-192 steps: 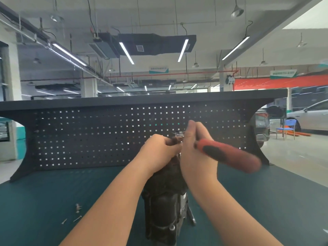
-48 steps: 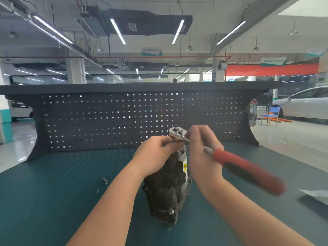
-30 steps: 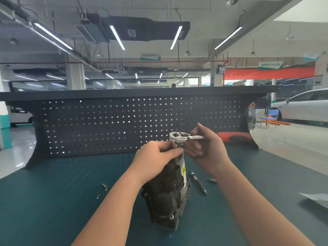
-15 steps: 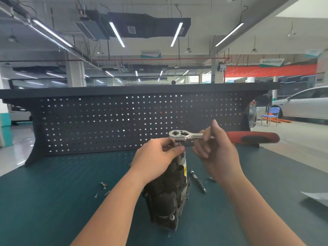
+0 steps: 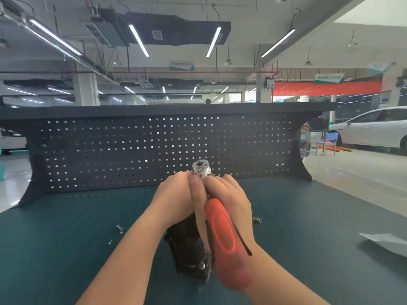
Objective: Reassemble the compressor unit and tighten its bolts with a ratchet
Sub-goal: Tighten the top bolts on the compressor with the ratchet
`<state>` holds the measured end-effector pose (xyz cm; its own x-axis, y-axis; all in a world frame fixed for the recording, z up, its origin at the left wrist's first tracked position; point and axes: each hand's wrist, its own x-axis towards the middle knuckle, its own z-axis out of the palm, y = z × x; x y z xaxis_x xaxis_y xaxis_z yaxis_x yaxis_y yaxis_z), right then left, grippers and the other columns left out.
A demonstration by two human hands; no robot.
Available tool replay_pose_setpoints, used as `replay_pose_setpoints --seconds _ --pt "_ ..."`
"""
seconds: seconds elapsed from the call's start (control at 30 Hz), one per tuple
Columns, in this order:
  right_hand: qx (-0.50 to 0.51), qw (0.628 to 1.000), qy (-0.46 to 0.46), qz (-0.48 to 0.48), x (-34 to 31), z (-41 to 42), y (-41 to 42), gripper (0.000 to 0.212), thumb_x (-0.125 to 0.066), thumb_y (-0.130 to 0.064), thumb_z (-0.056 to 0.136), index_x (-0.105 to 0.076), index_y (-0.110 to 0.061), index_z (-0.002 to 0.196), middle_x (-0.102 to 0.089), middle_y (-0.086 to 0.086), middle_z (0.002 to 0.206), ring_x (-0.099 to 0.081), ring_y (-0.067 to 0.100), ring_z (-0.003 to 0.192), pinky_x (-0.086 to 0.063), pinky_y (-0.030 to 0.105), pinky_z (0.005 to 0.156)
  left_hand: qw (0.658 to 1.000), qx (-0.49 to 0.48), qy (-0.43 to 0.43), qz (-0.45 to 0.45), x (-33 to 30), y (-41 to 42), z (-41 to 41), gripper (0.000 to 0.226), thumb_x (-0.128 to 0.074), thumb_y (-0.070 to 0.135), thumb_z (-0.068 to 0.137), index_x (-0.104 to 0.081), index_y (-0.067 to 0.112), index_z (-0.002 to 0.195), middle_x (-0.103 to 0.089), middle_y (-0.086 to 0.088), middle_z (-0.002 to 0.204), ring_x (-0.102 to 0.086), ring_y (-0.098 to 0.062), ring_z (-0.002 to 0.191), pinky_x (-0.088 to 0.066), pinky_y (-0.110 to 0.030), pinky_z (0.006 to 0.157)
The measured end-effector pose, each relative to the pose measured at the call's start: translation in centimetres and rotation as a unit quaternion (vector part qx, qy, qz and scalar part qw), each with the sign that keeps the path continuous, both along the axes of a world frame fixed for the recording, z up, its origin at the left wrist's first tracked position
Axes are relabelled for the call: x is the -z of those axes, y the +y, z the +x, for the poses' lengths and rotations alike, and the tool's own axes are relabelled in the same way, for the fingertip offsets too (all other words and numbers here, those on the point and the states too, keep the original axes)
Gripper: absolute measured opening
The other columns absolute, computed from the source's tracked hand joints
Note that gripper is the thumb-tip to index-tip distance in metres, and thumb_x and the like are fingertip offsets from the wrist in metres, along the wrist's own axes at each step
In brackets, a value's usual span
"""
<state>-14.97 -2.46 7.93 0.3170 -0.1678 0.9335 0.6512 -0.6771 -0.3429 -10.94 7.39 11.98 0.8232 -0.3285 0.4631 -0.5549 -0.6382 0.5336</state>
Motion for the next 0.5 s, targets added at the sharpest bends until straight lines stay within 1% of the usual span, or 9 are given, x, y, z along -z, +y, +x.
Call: replay_pose_setpoints --seconds 0.03,0.07,0.1,0.17,0.2,0.27,0.33,0.43,0.5 --pt "-0.032 0.999 -0.012 0.026 0.1 0.0 -0.1 0.046 -0.046 -0.043 0.094 -0.054 -0.011 0.062 -0.055 -0.006 0.060 -0.050 0.014 0.066 -0.046 0.037 0.063 1.000 -0.004 0.002 -0.011 0.0 -0.2 0.0 0.021 -0.042 0.036 0.073 -0.054 0.026 0.059 -0.058 0.011 0.056 -0.060 -0.018 0.067 -0.050 -0.035 0.066" --pt "-0.081 0.995 -0.018 0.062 0.3 0.1 -0.2 0.046 -0.044 -0.043 0.094 -0.059 -0.011 0.064 -0.058 -0.004 0.062 -0.055 0.013 0.064 -0.046 0.034 0.061 1.000 -0.001 0.008 -0.025 0.0 -0.4 0.0 0.022 -0.042 0.041 0.070 -0.060 0.032 0.059 -0.060 0.014 0.054 -0.057 -0.007 0.060 -0.047 -0.031 0.062" --pt "-0.131 0.986 -0.020 0.105 0.5 0.1 -0.5 0.044 -0.044 -0.042 0.093 -0.062 -0.013 0.067 -0.060 -0.006 0.061 -0.056 0.008 0.060 -0.045 0.027 0.057 0.999 0.008 0.014 -0.040 0.1 -0.7 0.1 0.020 -0.045 0.046 0.069 -0.063 0.043 0.060 -0.063 0.020 0.056 -0.056 0.000 0.058 -0.047 -0.028 0.062" --pt "-0.197 0.962 -0.024 0.186 0.6 0.5 -1.7 0.038 -0.044 -0.041 0.090 -0.056 -0.025 0.057 -0.050 -0.014 0.051 -0.044 -0.002 0.050 -0.036 0.016 0.050 0.997 0.033 0.024 -0.066 0.3 -0.8 0.4 0.010 -0.057 0.055 0.072 -0.066 0.057 0.070 -0.070 0.025 0.070 -0.063 0.003 0.074 -0.052 -0.030 0.077" --pt "-0.237 0.945 -0.016 0.226 0.5 0.9 -2.4 0.041 -0.044 -0.041 0.088 -0.049 -0.027 0.051 -0.042 -0.014 0.047 -0.037 0.002 0.047 -0.031 0.019 0.049 0.996 0.046 0.024 -0.070 0.4 -0.8 0.4 0.006 -0.062 0.056 0.076 -0.067 0.059 0.077 -0.072 0.025 0.078 -0.065 0.002 0.084 -0.052 -0.032 0.086" --pt "-0.367 0.881 0.014 0.297 -0.1 2.2 -4.1 0.046 -0.046 -0.037 0.089 -0.042 -0.025 0.045 -0.032 -0.010 0.045 -0.028 0.015 0.047 -0.024 0.029 0.051 0.996 0.058 0.017 -0.071 0.7 -0.4 0.8 0.009 -0.066 0.053 0.084 -0.068 0.060 0.090 -0.072 0.027 0.088 -0.065 0.002 0.096 -0.049 -0.036 0.096" --pt "-0.485 0.805 0.077 0.332 -1.1 3.8 -5.7 0.048 -0.047 -0.034 0.091 -0.041 -0.021 0.045 -0.028 -0.005 0.041 -0.024 0.016 0.042 -0.024 0.028 0.049 0.995 0.054 0.010 -0.077 0.8 -0.1 1.1 0.011 -0.065 0.054 0.085 -0.067 0.060 0.095 -0.071 0.031 0.092 -0.063 0.004 0.100 -0.048 -0.037 0.099" --pt "-0.556 0.731 0.190 0.347 -2.7 5.8 -7.0 0.051 -0.047 -0.043 0.091 -0.041 -0.020 0.045 -0.026 -0.004 0.037 -0.024 0.012 0.037 -0.024 0.023 0.043 0.995 0.040 0.010 -0.087 0.8 0.2 1.4 0.014 -0.063 0.057 0.085 -0.067 0.058 0.099 -0.070 0.033 0.094 -0.061 0.005 0.103 -0.046 -0.034 0.101" --pt "-0.560 0.709 0.235 0.358 -3.1 6.5 -7.4 0.053 -0.045 -0.047 0.090 -0.040 -0.020 0.044 -0.025 -0.003 0.036 -0.022 0.011 0.036 -0.021 0.023 0.042 0.995 0.029 0.015 -0.097 0.9 0.1 1.5 0.020 -0.064 0.058 0.084 -0.071 0.051 0.101 -0.070 0.033 0.094 -0.062 0.005 0.103 -0.046 -0.031 0.100"
